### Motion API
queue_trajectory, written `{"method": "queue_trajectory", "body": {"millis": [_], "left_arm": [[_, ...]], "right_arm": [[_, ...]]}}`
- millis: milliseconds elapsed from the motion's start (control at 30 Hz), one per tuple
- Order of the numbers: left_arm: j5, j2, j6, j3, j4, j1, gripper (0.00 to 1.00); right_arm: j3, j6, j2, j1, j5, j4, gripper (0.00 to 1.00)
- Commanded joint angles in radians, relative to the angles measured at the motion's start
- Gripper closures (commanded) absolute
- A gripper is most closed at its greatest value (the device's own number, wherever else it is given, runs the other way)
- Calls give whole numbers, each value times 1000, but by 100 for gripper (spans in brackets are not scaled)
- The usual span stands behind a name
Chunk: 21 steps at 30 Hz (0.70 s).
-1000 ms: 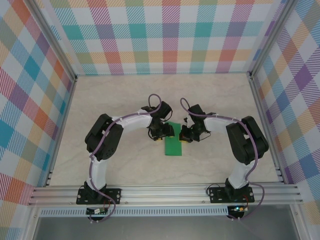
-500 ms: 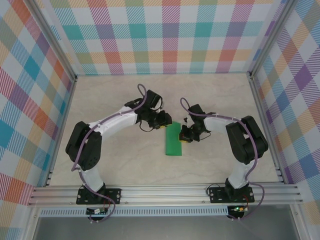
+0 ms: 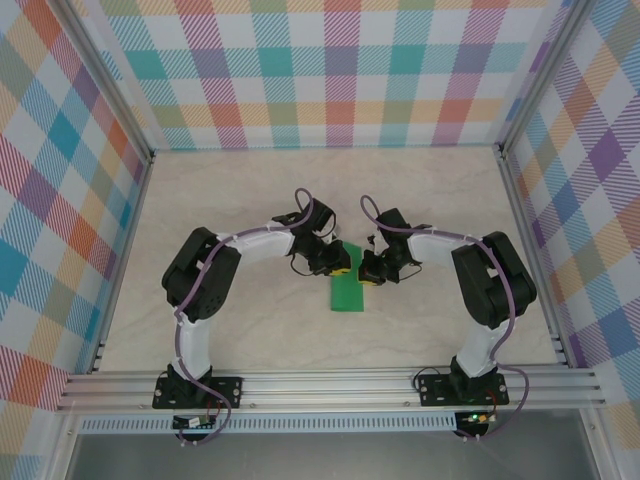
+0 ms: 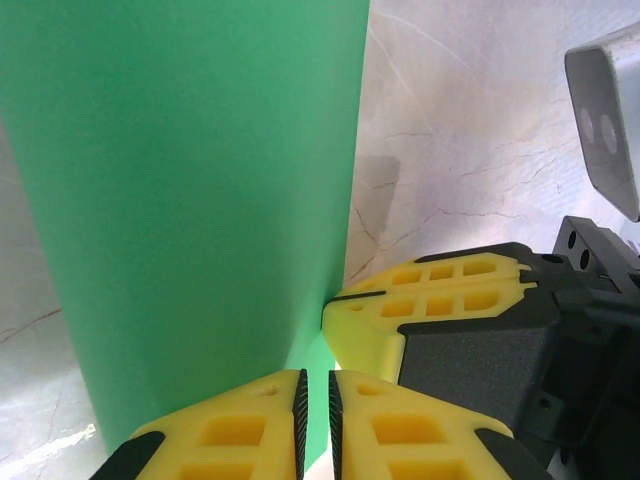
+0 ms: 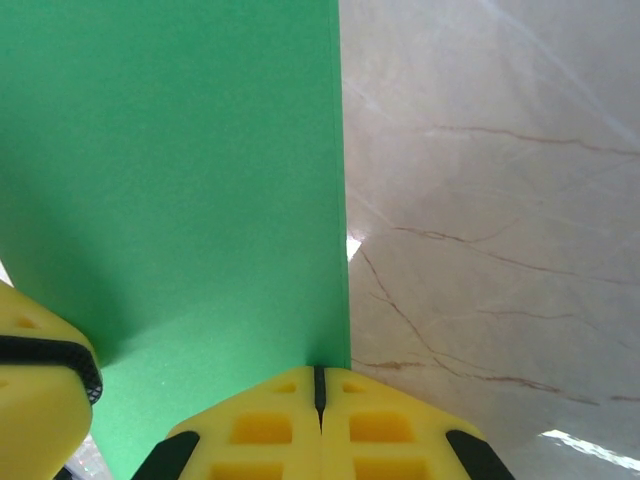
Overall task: Fold a paper plane with a square sheet of paper (fold left side to right side)
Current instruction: First fold the square sheet of paper in half at the center of the table.
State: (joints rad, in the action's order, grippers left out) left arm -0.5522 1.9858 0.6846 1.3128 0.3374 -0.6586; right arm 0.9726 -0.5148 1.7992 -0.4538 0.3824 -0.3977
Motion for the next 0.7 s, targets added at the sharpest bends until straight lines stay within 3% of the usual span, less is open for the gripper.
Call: {"method": "queue_trajectory", "body": {"millis": [0,667], "left_arm": [[16,2,-26,-10,17,-2,84],[71,48,-132,-32,79,20,85]], "right_arm": [[-18,11,59,-8,-96,-38,100],[-8,24,67,-9,-100,-55,100]]}}
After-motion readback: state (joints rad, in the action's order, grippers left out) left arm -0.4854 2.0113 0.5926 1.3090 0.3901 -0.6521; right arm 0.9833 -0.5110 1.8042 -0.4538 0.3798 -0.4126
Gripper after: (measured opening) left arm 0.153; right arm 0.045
